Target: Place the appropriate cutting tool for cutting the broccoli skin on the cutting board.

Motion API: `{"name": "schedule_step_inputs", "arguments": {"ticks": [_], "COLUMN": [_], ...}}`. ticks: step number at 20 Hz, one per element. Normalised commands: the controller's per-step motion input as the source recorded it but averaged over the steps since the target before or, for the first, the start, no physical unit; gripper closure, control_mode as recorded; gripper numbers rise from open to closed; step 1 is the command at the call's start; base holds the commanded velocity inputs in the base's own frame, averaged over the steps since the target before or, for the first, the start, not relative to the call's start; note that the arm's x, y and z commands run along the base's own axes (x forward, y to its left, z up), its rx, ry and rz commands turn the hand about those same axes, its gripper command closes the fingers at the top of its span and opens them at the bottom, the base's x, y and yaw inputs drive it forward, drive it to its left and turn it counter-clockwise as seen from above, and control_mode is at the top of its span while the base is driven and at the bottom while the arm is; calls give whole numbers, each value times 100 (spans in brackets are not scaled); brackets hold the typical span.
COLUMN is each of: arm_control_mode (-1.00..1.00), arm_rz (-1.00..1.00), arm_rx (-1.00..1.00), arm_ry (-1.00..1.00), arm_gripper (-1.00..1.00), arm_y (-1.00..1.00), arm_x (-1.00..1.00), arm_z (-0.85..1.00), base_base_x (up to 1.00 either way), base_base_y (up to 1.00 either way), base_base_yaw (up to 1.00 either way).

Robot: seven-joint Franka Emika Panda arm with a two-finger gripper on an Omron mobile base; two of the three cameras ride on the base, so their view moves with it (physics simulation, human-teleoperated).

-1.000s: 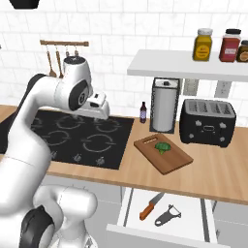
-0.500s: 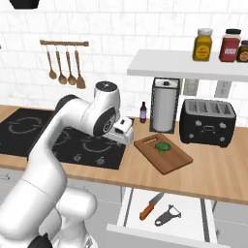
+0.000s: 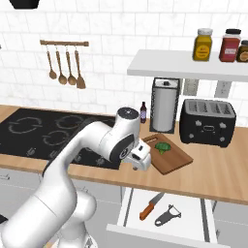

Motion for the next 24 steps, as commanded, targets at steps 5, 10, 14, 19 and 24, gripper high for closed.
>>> {"name": "schedule_step_inputs", "arguments": {"ticks": [5, 10, 14, 19, 24], "arm_control_mode": [-100, -100, -100, -100, -100], "arm_rz": [-9, -3, 0, 4, 16], "arm_rx": [0, 0, 0, 1, 0], "arm_ry": [10, 11, 13, 15, 9], "arm_gripper": [-100, -100, -100, -100, -100], "arm_y": [-37, -45, -63, -37, -20], "arm_x": [-25, -2, -1, -17, -20], "arm_z": [-55, -42, -42, -45, -45], "base_base_x": [0, 0, 0, 0, 0], "base_base_y": [0, 0, 0, 0, 0], "base_base_yaw": [0, 0, 0, 0, 0]}}
